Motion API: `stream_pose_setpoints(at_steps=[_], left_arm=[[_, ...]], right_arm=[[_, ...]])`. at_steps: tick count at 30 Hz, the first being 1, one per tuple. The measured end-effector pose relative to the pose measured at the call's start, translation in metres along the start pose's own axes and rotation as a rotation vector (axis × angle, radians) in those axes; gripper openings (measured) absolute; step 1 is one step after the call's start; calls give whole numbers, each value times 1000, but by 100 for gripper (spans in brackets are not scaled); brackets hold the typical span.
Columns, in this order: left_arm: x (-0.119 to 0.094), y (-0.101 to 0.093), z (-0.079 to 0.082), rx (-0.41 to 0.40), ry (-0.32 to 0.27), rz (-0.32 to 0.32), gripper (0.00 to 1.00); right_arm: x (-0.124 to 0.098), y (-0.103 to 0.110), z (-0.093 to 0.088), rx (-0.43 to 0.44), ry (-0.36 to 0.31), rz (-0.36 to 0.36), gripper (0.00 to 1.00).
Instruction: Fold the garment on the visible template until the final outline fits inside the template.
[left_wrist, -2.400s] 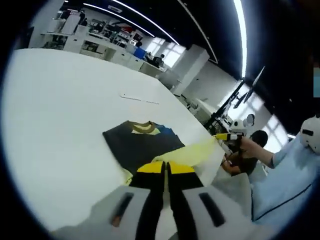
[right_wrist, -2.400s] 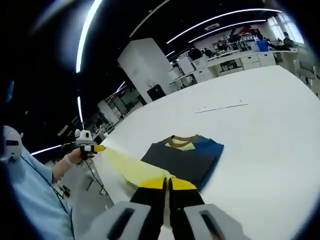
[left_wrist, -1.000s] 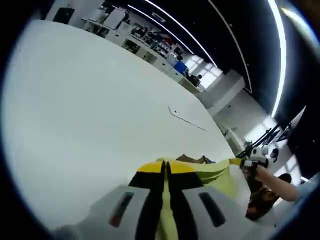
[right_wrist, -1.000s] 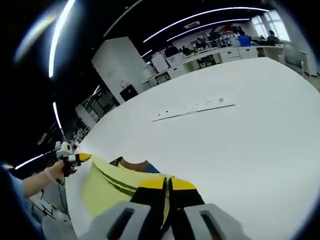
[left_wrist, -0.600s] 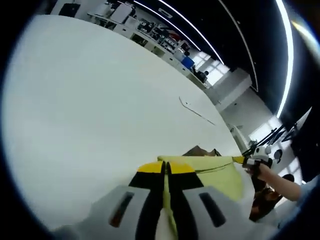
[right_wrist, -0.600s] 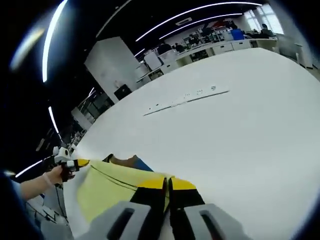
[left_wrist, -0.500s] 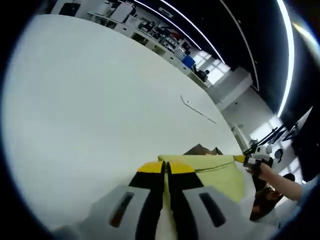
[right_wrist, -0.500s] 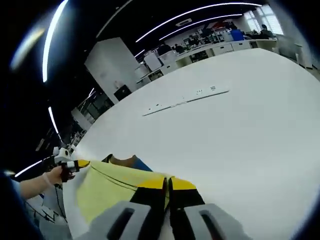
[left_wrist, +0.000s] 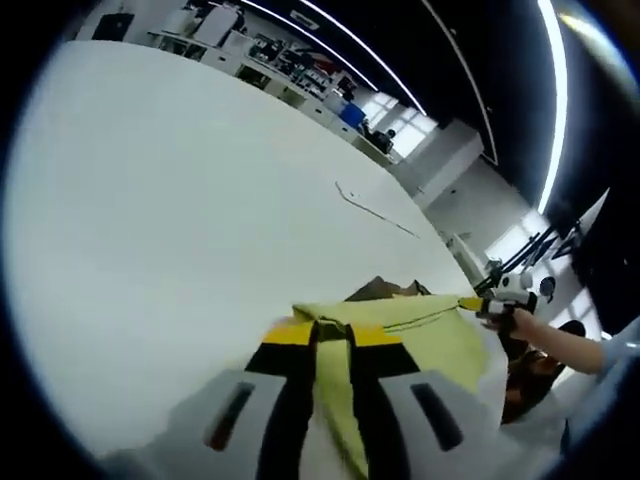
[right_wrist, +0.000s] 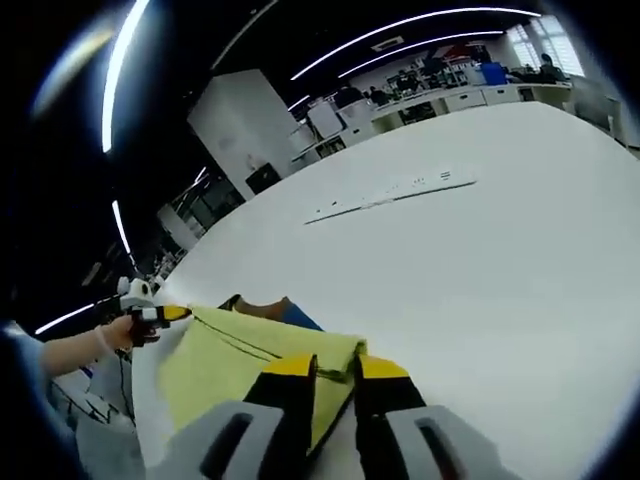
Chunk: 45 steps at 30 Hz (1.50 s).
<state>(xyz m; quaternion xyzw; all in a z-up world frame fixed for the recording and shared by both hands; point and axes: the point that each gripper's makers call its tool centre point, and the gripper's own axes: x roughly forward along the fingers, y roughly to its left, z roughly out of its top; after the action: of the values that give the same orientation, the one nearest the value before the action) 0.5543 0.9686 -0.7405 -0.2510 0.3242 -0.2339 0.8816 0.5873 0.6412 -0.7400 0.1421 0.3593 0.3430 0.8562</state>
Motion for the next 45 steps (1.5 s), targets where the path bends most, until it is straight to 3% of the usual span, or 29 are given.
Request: stream_pose_setpoints(at_steps=[6, 10, 13, 15, 30, 37, 45], left_arm=[[-3, -15, -4, 76, 28, -53, 31], [-4, -24, -3, 107, 26, -81, 38], [-3, -27, -5, 140, 35, -86, 47], [-3, -29, -5, 154, 36, -94, 51], [14, -40, -13, 165, 78, -155, 48], [25, -39, 0, 155, 49, -150, 53], [29, -34, 10, 160, 31, -115, 62]], right_arm=[[-5, 14, -5, -92, 14, 27, 33], [-7, 22, -9, -144, 13, 49, 54], [-7, 27, -13, -174, 25, 66, 63], [-7, 29, -15, -188, 35, 77, 63], [7, 42, -7, -155, -1, 132, 62], [23, 50, 4, -165, -15, 158, 62], [31, 42, 16, -188, -36, 115, 69]])
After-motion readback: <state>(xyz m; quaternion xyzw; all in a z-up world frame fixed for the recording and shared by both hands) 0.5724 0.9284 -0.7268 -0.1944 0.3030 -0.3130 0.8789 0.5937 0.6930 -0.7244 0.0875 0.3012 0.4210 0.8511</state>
